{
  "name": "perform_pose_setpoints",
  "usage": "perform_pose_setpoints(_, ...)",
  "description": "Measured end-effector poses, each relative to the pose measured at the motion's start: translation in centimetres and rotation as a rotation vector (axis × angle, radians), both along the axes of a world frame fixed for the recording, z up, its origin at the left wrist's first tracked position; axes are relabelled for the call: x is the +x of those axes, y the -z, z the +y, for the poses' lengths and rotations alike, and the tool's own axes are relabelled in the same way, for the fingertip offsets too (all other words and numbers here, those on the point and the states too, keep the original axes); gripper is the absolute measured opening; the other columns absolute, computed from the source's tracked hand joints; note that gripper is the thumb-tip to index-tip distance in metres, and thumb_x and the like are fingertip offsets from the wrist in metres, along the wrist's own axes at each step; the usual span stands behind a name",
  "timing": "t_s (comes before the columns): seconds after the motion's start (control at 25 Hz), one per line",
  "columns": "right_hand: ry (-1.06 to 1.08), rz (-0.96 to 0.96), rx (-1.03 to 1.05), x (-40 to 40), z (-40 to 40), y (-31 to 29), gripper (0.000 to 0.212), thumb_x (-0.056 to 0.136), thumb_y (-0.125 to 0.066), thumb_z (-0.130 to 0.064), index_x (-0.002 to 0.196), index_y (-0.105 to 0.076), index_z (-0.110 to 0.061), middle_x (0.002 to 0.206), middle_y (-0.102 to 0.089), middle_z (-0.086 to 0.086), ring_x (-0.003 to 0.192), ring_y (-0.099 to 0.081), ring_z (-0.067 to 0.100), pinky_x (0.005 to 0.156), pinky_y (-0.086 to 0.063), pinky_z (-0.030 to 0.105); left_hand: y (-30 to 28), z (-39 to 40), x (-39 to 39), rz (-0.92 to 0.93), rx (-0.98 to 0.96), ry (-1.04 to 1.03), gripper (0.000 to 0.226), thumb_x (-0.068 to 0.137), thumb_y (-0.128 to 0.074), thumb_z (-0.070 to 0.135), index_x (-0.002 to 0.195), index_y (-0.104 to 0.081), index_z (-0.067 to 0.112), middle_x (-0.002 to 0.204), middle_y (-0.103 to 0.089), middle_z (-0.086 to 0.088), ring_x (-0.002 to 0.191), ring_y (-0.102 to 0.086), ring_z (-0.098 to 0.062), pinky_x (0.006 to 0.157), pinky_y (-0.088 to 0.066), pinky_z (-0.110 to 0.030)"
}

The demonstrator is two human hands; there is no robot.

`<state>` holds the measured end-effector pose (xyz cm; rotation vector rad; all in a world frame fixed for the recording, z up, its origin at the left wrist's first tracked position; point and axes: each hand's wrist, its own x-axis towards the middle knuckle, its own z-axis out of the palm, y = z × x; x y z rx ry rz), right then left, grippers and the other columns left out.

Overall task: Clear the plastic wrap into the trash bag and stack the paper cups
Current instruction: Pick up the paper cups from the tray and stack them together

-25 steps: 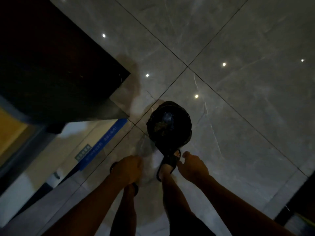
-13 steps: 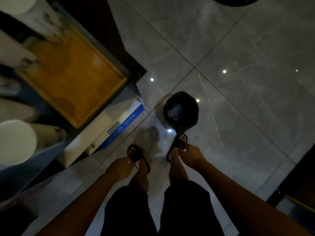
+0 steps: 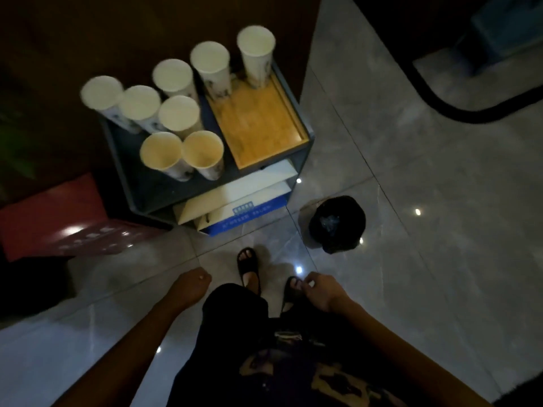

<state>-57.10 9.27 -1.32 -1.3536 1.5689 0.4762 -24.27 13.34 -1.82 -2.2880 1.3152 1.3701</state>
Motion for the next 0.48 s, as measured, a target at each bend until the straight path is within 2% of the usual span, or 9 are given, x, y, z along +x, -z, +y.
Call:
perform_pose_setpoints(0.12, -0.136, 0.020, 0.009, -1.0, 1.3, -0.8, 0.043, 0.100, -0.048, -0.046, 0.119, -0.066, -0.011, 0.128, -0.065, 0.015, 0.118, -0.060, 0.030, 0.090, -0.045, 0.031, -1.5, 4.6, -2.1, -0.025, 0.014, -0.073, 0.027, 0.101, -0.045, 0.017, 0.098, -0.065, -0.001, 0.111, -0.066, -0.019, 0.106, -0.061, -0.029, 0.089, -0.043, -0.030)
perform_pose_setpoints(0.24, -0.326, 0.028, 0.024, -1.5, 2.5, -1.4, 0.044, 0.102, -0.044, -0.040, 0.129, -0.062, -0.011, 0.135, -0.062, 0.016, 0.123, -0.058, 0.030, 0.098, -0.044, 0.032, -2.1, 8.3, -4.3, -0.063, -0.039, -0.050, 0.027, 0.100, -0.047, 0.021, 0.108, -0.066, 0.003, 0.118, -0.066, -0.015, 0.110, -0.061, -0.027, 0.094, -0.044, -0.030)
perform_pose_setpoints(0.28, -0.410, 0.022, 0.021, -1.5, 2.8, -1.5, 0.044, 0.102, -0.043, -0.039, 0.133, -0.060, -0.012, 0.137, -0.060, 0.016, 0.124, -0.057, 0.030, 0.101, -0.044, 0.033, -2.5, 9.3, -5.2, -0.052, -0.038, -0.102, 0.025, 0.100, -0.047, 0.021, 0.104, -0.066, 0.005, 0.117, -0.066, -0.014, 0.111, -0.061, -0.027, 0.094, -0.044, -0.030)
perform_pose_setpoints(0.36, -0.526, 0.019, 0.030, -1.3, 2.8, -1.5, 0.045, 0.104, -0.044, -0.038, 0.134, -0.059, -0.008, 0.138, -0.060, 0.015, 0.125, -0.057, 0.029, 0.103, -0.044, 0.036, -2.8, 10.3, -6.9, -0.039, -0.021, -0.208, 0.020, 0.100, -0.048, 0.018, 0.083, -0.057, 0.015, 0.111, -0.066, -0.014, 0.110, -0.061, -0.029, 0.092, -0.043, -0.030)
perform_pose_setpoints(0.4, -0.586, 0.024, 0.021, -1.0, 2.7, -1.9, 0.044, 0.104, -0.044, -0.038, 0.128, -0.060, -0.005, 0.136, -0.060, 0.016, 0.124, -0.057, 0.029, 0.101, -0.044, 0.036, -2.9, 10.9, -7.5, -0.050, -0.029, -0.217, 0.027, 0.099, -0.049, 0.016, 0.073, -0.047, 0.021, 0.108, -0.064, -0.015, 0.109, -0.061, -0.030, 0.090, -0.043, -0.030)
perform_pose_setpoints(0.48, -0.696, 0.035, -0.033, -0.2, 2.3, -2.5, 0.037, 0.105, -0.044, -0.035, 0.116, -0.061, -0.004, 0.134, -0.060, 0.020, 0.122, -0.058, 0.031, 0.098, -0.044, 0.036, -2.9, 11.5, -7.8, -0.046, -0.075, -0.241, 0.035, 0.098, -0.052, 0.015, 0.069, -0.037, 0.027, 0.106, -0.064, -0.018, 0.106, -0.061, -0.031, 0.086, -0.044, -0.030)
